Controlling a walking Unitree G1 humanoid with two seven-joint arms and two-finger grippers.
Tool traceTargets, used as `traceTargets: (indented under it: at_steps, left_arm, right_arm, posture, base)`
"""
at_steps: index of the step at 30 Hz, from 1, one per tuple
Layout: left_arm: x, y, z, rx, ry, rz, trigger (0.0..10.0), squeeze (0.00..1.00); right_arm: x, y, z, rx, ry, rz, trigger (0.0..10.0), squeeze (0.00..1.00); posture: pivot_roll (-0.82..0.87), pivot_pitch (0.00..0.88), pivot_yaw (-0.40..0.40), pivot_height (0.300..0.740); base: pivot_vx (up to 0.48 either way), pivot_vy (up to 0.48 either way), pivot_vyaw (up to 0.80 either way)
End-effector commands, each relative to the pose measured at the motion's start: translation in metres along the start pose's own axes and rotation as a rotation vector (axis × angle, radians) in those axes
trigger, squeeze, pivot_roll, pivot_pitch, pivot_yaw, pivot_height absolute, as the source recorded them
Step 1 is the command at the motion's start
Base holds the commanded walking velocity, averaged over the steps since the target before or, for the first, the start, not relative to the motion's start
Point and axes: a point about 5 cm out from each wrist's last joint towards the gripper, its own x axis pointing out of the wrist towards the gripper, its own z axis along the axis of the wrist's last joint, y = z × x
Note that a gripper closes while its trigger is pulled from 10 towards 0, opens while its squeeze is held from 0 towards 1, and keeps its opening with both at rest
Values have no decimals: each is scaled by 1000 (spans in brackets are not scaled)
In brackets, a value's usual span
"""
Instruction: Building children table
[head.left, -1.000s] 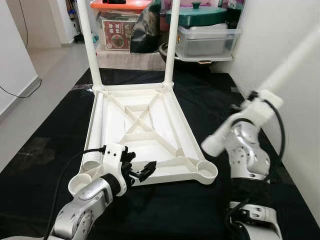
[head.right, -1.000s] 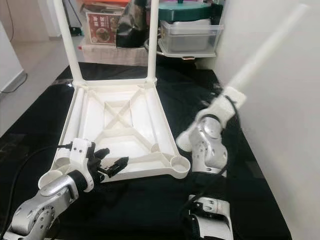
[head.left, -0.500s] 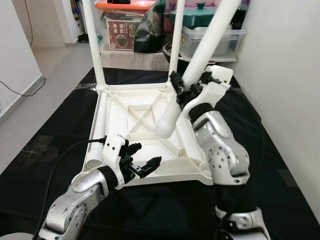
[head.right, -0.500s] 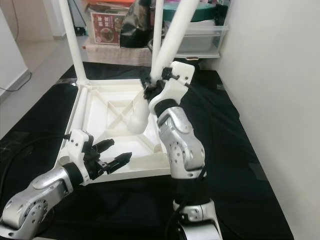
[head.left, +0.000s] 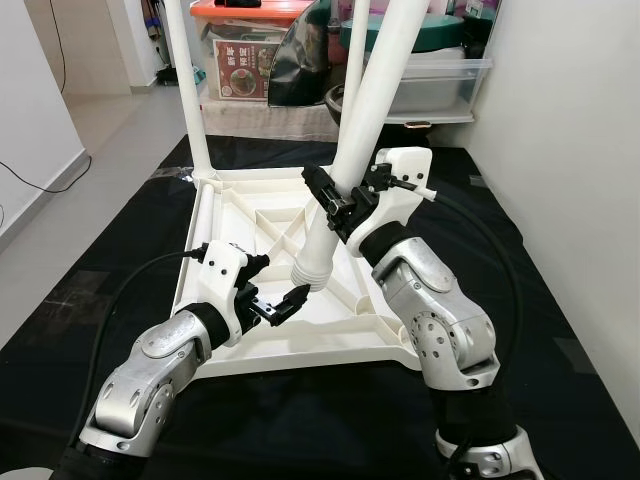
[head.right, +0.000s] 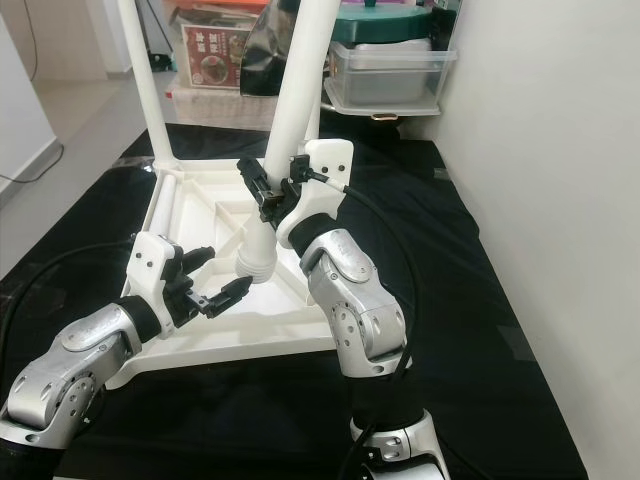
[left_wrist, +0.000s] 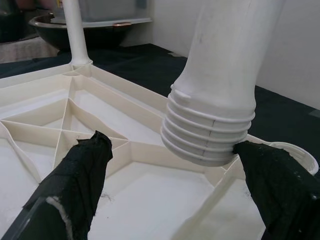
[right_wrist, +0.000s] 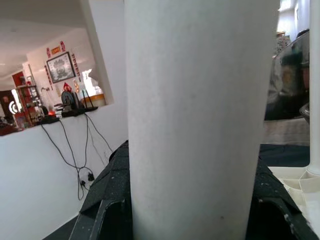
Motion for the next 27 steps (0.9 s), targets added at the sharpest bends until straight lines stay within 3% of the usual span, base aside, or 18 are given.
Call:
traceTargets:
  at_steps: [1, 3, 5, 10, 27]
  left_arm:
    - [3, -3, -6, 11, 31, -43, 10000, 0]
    - [3, -3, -6, 11, 31, -43, 10000, 0]
    - [8, -11, -12, 15, 67, -131, 10000, 0]
    - [13, -16, -18, 44, 106, -202, 10000, 0]
    - [20, -11, -16, 102, 115, -185, 10000, 0]
  right_arm:
    - [-2, 12, -1, 5, -3, 69, 0, 0]
    - [-2, 12, -1, 5, -3, 69, 0, 0]
    - [-2, 26, -3, 11, 10, 140, 0, 0]
    - [-3, 33, -4, 24, 25, 188, 0, 0]
    - [-8, 44, -9, -23, 51, 288, 0, 0]
  posture:
    - [52, 0, -37, 740]
    - [52, 0, -37, 740]
    - [52, 0, -37, 740]
    - [42, 0, -30, 740]
    - [45, 0, -34, 740]
  base:
    - [0, 0, 0]
    - [0, 0, 0]
    - [0, 0, 0]
    - [0, 0, 0]
    - [0, 0, 0]
